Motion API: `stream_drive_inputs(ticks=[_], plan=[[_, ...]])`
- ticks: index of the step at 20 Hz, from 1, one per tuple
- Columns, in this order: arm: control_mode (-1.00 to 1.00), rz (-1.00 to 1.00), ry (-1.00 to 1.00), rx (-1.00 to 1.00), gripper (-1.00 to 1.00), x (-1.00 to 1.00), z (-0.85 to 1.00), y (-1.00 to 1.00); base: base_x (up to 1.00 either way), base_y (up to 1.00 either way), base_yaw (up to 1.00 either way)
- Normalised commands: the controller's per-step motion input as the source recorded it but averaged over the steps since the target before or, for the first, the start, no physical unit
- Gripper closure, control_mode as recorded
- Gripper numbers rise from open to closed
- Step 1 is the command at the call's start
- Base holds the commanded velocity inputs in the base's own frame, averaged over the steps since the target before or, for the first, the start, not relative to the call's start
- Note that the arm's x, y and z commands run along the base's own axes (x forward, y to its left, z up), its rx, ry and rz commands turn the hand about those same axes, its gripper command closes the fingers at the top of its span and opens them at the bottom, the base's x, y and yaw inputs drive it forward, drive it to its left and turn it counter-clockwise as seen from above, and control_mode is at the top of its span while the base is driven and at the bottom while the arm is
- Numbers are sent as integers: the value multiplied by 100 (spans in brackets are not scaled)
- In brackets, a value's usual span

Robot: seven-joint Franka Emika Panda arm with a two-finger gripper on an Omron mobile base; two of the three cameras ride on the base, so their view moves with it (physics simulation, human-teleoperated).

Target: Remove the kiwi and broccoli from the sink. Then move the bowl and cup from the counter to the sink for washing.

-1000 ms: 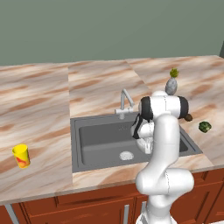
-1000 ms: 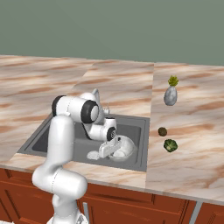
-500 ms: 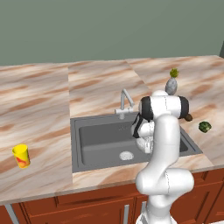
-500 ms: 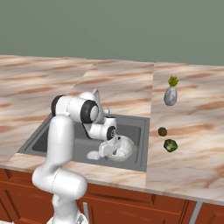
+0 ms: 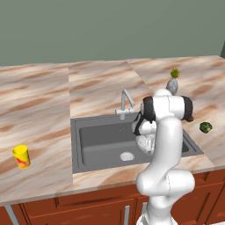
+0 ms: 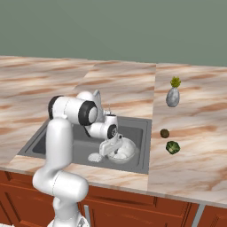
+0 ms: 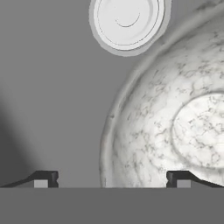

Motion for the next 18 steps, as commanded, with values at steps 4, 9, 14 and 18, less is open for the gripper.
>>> stream_drive_inputs(ticks=[4,9,14,18], plan=[[-100,-6,-7,0,-100,-14,29,3,0,0,0],[-100,-7,-10,0,-100,-12,29,3,0,0,0],[-100,-5,-12,0,-100,-13,31,7,0,0,0],[-100,-3,-13,0,-100,-13,30,3,0,0,0]])
